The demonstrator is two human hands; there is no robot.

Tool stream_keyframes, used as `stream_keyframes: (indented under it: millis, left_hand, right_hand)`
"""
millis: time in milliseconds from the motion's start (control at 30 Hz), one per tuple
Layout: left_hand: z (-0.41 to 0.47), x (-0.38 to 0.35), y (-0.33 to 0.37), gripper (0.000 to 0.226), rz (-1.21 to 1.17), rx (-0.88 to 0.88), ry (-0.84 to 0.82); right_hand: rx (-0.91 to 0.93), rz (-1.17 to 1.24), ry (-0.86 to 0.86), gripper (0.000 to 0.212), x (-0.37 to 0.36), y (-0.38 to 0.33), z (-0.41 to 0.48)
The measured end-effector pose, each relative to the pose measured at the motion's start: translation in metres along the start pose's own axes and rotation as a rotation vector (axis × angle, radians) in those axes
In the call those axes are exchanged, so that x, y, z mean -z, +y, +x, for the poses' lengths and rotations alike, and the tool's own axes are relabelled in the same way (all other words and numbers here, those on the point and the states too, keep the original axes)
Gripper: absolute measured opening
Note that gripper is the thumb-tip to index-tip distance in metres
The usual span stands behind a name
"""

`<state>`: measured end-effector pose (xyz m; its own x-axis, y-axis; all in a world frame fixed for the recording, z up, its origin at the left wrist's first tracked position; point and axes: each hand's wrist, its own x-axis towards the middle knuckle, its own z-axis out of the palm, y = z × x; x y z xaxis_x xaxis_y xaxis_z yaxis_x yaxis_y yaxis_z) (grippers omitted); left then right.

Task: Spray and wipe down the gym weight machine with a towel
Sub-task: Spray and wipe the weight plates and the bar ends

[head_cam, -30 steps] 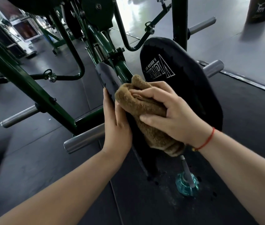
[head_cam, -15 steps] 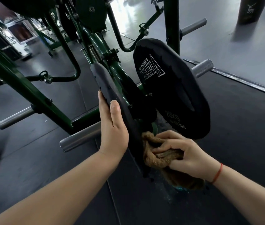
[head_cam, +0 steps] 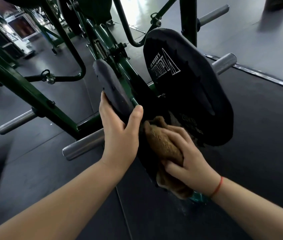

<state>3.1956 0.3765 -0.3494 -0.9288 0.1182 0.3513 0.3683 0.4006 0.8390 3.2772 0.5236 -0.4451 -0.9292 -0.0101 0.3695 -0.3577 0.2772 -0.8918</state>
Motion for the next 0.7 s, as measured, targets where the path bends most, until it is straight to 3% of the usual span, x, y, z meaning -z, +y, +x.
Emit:
stream_keyframes:
  millis: [167, 233, 400, 500, 600, 700]
  left_hand:
    - [0.015, 0.013, 0.017, 0.105, 0.192, -0.039, 0.009]
    - [0.029, 0.021, 0.022, 0.104, 0.251, -0.05, 0.004]
    - [0.093, 0.036, 0.035, 0.061, 0.412, -0.084, -0.075]
    - [0.129, 0.032, 0.041, 0.029, 0.539, -0.21, -0.266]
    - [0.147, 0.027, 0.04, 0.049, 0.628, -0.375, -0.455]
    - [0.149, 0.03, 0.032, 0.062, 0.686, -0.531, -0.501]
  right_hand:
    - [-0.192, -0.042, -0.183, 0.067, 0.006, 0.033, -0.015]
    - [-0.306, -0.006, -0.171, 0.064, 0.011, 0.035, -0.008]
    - [-0.336, -0.004, 0.098, 0.048, 0.019, 0.012, 0.049]
    - [-0.324, 0.034, 0.081, 0.039, 0.016, -0.007, 0.083]
    - [-0.315, 0.048, 0.035, 0.039, 0.008, -0.017, 0.105]
    - [-0.382, 0.157, 0.012, 0.038, -0.001, -0.01, 0.104]
